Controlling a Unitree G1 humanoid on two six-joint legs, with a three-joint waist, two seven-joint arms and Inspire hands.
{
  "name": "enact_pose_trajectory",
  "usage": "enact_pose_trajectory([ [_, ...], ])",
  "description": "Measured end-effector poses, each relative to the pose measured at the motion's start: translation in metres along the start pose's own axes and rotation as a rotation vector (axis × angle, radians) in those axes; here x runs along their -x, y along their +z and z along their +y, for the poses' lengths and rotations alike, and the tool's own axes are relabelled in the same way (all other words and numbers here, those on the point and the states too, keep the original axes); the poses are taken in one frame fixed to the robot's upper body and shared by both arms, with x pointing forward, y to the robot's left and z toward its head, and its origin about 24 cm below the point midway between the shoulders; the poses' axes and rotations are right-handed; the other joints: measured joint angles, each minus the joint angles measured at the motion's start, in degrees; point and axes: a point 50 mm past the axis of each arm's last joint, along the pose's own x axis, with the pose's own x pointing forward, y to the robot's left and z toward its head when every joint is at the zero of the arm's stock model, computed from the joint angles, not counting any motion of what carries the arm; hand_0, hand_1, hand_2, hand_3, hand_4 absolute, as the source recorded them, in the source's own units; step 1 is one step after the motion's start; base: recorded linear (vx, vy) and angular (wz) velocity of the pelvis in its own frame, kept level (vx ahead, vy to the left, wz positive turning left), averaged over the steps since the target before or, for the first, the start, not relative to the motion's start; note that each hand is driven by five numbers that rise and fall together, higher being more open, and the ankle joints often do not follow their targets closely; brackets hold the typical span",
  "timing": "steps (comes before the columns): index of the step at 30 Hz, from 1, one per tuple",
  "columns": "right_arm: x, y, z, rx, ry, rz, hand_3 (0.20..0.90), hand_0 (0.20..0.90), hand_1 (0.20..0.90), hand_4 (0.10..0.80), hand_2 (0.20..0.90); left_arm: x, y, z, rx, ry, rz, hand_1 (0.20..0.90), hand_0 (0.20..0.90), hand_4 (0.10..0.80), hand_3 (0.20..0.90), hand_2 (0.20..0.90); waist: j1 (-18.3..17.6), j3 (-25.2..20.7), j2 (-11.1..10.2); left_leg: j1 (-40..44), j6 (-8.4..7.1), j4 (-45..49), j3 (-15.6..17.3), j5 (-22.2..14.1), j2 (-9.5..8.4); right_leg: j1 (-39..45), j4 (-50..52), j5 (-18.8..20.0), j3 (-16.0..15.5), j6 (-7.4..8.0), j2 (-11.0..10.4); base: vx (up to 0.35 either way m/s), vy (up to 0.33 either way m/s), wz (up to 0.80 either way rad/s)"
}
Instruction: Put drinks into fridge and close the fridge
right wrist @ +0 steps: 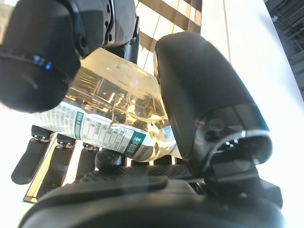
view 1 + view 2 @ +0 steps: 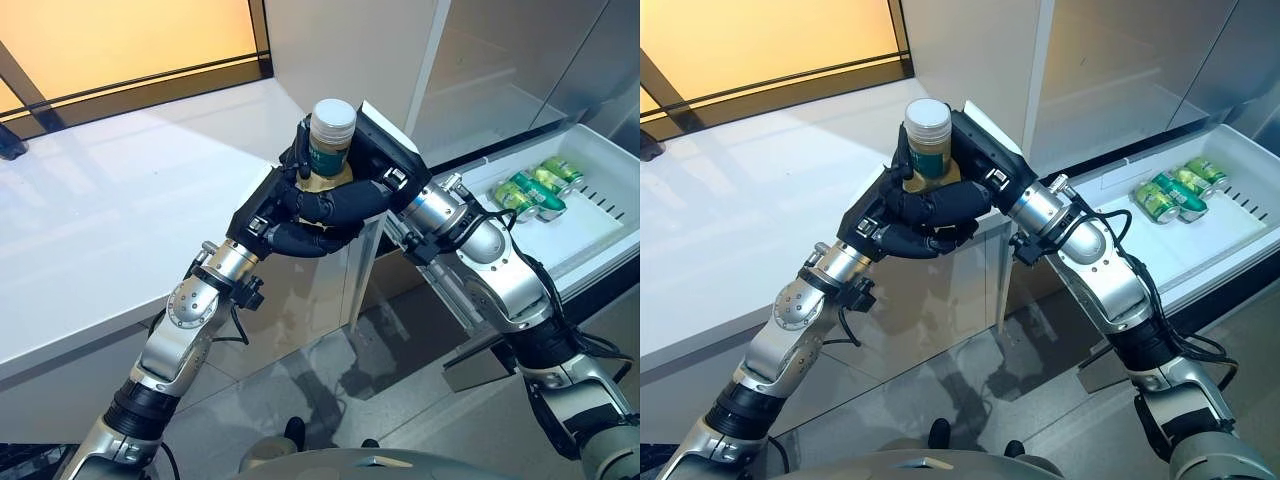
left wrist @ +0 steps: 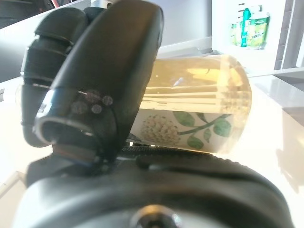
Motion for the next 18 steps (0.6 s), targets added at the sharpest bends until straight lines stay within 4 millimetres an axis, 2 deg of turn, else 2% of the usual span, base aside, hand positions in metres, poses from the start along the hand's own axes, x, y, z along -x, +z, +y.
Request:
enact_pose_trajectory([
  [4, 0.008, 0.002, 0.003, 0.03, -0.007, -0.005, 0.2, 0.3, 0.3, 0.1, 0.3, 0.002, -0.001, -0.003, 0.02, -0.035, 0.001, 0.9, 0.9, 0.8, 0.9, 0.9, -0.44, 0.0, 0.0, -0.05, 0.01, 0.01, 0.08, 0.0, 0.02, -0.09, 0.01, 0.0, 0.08, 0.0, 0.0, 0.0, 0.0, 0.0],
  [13, 0.041, 0.008, 0.011, 0.048, -0.037, 0.004, 0.2, 0.3, 0.3, 0.1, 0.3, 0.011, -0.004, -0.014, 0.122, -0.185, 0.032, 0.9, 0.9, 0.8, 0.9, 0.9, -1.69, 0.03, -0.06, -0.03, 0.04, 0.0, 0.8, -0.09, 0.11, -0.35, 0.01, 0.01, 0.74, -0.01, 0.03, -0.019, -0.002, -0.04],
  [18, 0.043, 0.01, 0.01, 0.066, -0.025, -0.001, 0.2, 0.3, 0.3, 0.1, 0.3, 0.011, -0.004, -0.014, 0.149, -0.209, 0.039, 0.9, 0.9, 0.8, 0.9, 0.9, -2.45, 0.07, -0.12, -0.02, 0.04, 0.0, 0.8, -0.09, 0.14, -0.33, 0.01, 0.02, 0.73, -0.01, 0.07, 0.0, 0.0, 0.0],
])
